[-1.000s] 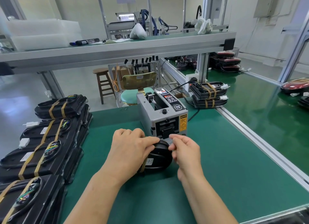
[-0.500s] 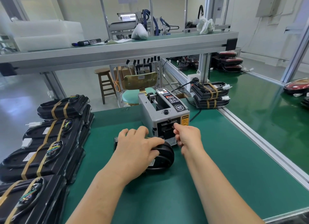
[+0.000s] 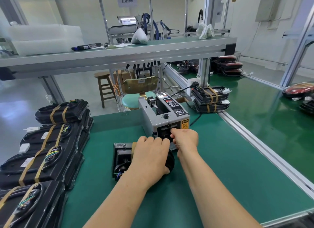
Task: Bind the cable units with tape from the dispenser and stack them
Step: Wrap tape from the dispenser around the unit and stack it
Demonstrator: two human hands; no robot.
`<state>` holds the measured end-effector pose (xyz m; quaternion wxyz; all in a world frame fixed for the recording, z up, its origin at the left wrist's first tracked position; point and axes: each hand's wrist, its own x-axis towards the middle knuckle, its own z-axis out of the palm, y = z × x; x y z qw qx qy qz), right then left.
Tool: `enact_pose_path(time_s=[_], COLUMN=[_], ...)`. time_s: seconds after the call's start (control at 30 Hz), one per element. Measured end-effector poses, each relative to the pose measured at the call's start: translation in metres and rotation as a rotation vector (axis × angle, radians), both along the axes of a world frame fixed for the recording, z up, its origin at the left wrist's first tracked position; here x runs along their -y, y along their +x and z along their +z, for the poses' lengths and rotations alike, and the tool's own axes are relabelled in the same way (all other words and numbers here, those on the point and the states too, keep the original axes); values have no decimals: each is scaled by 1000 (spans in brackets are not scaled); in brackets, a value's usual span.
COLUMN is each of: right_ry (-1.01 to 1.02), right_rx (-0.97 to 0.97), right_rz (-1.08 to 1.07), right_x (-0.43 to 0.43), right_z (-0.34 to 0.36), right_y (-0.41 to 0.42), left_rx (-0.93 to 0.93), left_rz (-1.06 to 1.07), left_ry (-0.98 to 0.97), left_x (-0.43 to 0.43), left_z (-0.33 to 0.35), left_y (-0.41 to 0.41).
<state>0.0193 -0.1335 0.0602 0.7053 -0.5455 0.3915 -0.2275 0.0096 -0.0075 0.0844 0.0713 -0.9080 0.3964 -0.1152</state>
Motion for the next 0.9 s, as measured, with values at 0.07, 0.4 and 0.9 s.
enact_pose_path(time_s=[0.07,0.4,0.9], right_ry=[8,491,566], right_rx=[5,356,426], right_rz=[-4,109,369], right_x=[-1,-8,-42], right_z=[0,19,39], right_y=[-1,-39,-57], left_rx=[13,-92,-170], left_rz=[-27,-108,-148], left_ry=[-9,-696,-1013], left_x=[-3,-50,-64], left_z=[-2,10,-18], left_y=[0,3,6])
